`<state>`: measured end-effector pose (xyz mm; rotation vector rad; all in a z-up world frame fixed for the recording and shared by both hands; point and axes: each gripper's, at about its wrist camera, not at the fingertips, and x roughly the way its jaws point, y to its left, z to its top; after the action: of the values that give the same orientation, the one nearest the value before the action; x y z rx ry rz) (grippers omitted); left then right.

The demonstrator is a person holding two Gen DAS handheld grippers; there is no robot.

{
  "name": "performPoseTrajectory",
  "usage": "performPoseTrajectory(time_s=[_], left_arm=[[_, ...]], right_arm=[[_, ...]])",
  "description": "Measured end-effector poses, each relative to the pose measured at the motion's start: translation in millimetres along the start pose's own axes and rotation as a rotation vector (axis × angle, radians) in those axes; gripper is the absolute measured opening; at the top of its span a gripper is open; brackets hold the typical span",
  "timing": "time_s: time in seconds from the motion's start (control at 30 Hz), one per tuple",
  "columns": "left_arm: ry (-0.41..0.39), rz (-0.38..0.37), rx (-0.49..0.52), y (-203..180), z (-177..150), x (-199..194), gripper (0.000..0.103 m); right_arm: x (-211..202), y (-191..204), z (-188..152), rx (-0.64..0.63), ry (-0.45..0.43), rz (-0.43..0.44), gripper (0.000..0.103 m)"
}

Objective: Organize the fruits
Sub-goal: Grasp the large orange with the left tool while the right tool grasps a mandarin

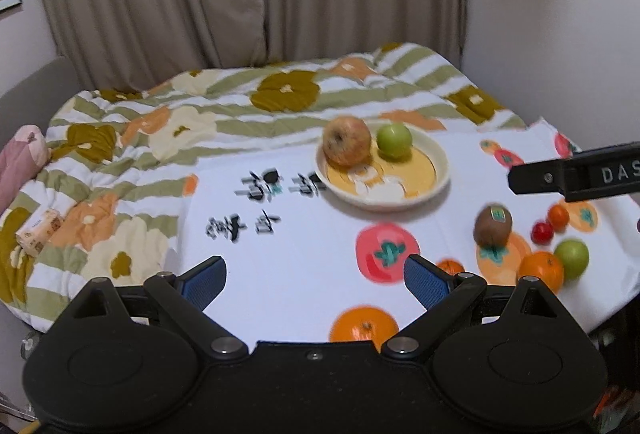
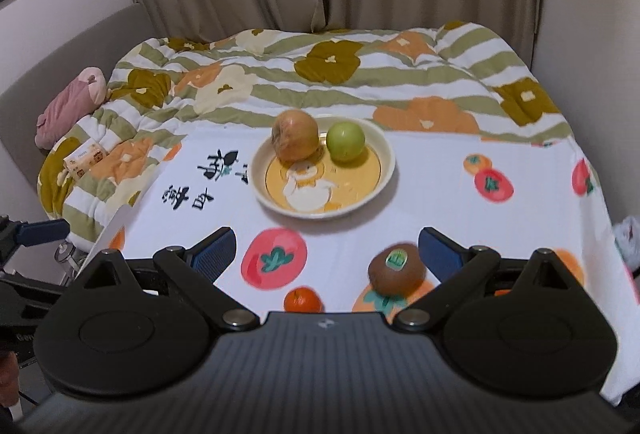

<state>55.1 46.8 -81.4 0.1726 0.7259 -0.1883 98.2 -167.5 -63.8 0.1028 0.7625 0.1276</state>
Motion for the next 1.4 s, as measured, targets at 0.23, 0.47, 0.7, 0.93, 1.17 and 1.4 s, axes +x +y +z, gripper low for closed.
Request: performPoseTrajectory(time_s=[0.23,0.47,0.7,0.93,1.17,1.4], left_arm=[[0.045,-0.057,0.079,-12,-35,32,0.097],[0.078,-0.078,0.137,-22,-58,64,0.091],[0.100,-0.093,0.153,-28,-67,82,0.086],[0.127,-0.112,0.133,-29,-69,93,0.069],[0.126,-0.116,0.115,-28,-69,93,0.068],[0.129,-0.114,0.110,-26,-68,93,0.067]], right_arm=[[30,12,-35,-0.009,0.023,-0.007,0.103],[62,19,-59,-0.029,0.044,-0.008,0.103],[82,20,-72,-0.032,0.063,-0.003,0.103],[98,19,-73,-0.044,0.091,0.004,0.096],[109,21,-74,-0.063,0.116,0.013,0.075],[118,22,-71,-0.069,0.129,0.012,0.071]])
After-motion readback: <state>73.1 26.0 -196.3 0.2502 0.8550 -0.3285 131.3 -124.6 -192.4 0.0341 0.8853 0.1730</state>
